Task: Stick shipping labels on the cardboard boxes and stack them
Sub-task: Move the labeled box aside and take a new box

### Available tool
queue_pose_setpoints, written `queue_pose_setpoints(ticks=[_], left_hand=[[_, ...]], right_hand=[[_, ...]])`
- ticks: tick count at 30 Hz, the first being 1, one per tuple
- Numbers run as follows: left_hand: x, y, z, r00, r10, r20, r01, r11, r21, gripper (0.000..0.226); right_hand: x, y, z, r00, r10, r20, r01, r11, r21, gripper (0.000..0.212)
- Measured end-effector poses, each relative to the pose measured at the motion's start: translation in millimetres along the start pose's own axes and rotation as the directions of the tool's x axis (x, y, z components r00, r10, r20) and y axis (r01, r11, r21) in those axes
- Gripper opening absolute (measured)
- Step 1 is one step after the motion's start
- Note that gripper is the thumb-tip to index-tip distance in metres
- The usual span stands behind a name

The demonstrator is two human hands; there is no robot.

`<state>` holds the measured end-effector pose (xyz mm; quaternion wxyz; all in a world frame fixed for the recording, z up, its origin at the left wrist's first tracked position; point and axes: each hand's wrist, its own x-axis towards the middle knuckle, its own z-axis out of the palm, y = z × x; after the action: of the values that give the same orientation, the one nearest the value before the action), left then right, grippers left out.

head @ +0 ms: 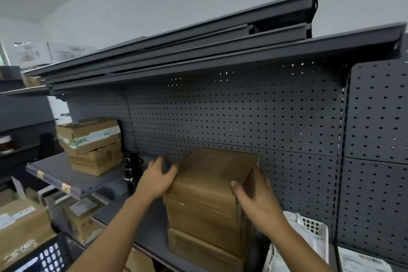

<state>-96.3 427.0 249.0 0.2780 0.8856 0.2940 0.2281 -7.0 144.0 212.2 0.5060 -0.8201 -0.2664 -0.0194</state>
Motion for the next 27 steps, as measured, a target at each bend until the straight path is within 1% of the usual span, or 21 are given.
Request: queue_pose_setpoints(ticks=[2, 3, 4, 5, 7, 8, 11, 12, 13, 16, 18, 21, 22, 24, 27], left_hand=[[7, -5, 4, 0.996, -0.064, 0.06, 0.073, 0.986, -0.15, 0.065], [8, -6, 8, 0.991, -0.097, 0.092, 0.116, 0.965, -0.234, 0.06], [7, -6, 12, 0.984, -0.125, 0.13, 0.16, 0.937, -0.311, 0.051], [5, -5, 17, 0.975, -0.144, 0.168, 0.199, 0.903, -0.38, 0.041], [0, -3, 21, 0.965, -0.172, 0.196, 0.247, 0.843, -0.478, 0.035], [-2, -2, 22, 0.962, -0.18, 0.205, 0.261, 0.822, -0.506, 0.036], [-9, 9, 16, 0.956, -0.177, 0.235, 0.28, 0.796, -0.536, 0.035], [-12, 13, 14, 0.957, -0.168, 0.235, 0.273, 0.792, -0.545, 0.035], [-15, 19, 12, 0.962, -0.157, 0.223, 0.258, 0.792, -0.553, 0.035], [-32, 35, 8, 0.976, -0.126, 0.178, 0.206, 0.806, -0.555, 0.034], [-49, 47, 10, 0.977, -0.106, 0.187, 0.194, 0.81, -0.553, 0.033], [-79, 67, 22, 0.97, -0.098, 0.224, 0.21, 0.805, -0.555, 0.033], [-87, 72, 28, 0.967, -0.097, 0.235, 0.216, 0.799, -0.561, 0.033], [-106, 82, 39, 0.963, -0.087, 0.253, 0.222, 0.79, -0.571, 0.034], [-132, 102, 59, 0.957, -0.071, 0.28, 0.217, 0.817, -0.534, 0.038]], right_hand=[[-1, -1, 6, 0.998, 0.067, 0.013, -0.068, 0.989, 0.13, 0.053], [-3, -3, 8, 0.995, 0.096, 0.031, -0.1, 0.977, 0.186, 0.043], [-5, -5, 10, 0.992, 0.115, 0.054, -0.125, 0.962, 0.243, 0.039], [-6, -7, 12, 0.989, 0.129, 0.074, -0.144, 0.949, 0.281, 0.038], [-9, -12, 14, 0.982, 0.16, 0.097, -0.182, 0.932, 0.314, 0.043], [-9, -13, 16, 0.979, 0.181, 0.098, -0.203, 0.926, 0.318, 0.055], [-9, -15, 19, 0.971, 0.232, 0.067, -0.24, 0.911, 0.335, 0.088], [-10, -14, 19, 0.974, 0.222, 0.047, -0.223, 0.905, 0.362, 0.095], [-11, -13, 17, 0.976, 0.215, 0.034, -0.211, 0.897, 0.389, 0.097], [-19, -9, 1, 0.983, 0.181, 0.029, -0.175, 0.881, 0.44, 0.092], [-28, -3, -17, 0.982, 0.185, 0.03, -0.177, 0.864, 0.471, 0.089], [-42, 12, -47, 0.985, 0.171, 0.016, -0.153, 0.833, 0.532, 0.061], [-49, 15, -58, 0.984, 0.176, 0.011, -0.153, 0.823, 0.547, 0.056], [-63, 26, -78, 0.982, 0.187, -0.001, -0.153, 0.811, 0.565, 0.053], [-87, 46, -111, 0.983, 0.184, -0.009, -0.145, 0.803, 0.578, 0.048]])
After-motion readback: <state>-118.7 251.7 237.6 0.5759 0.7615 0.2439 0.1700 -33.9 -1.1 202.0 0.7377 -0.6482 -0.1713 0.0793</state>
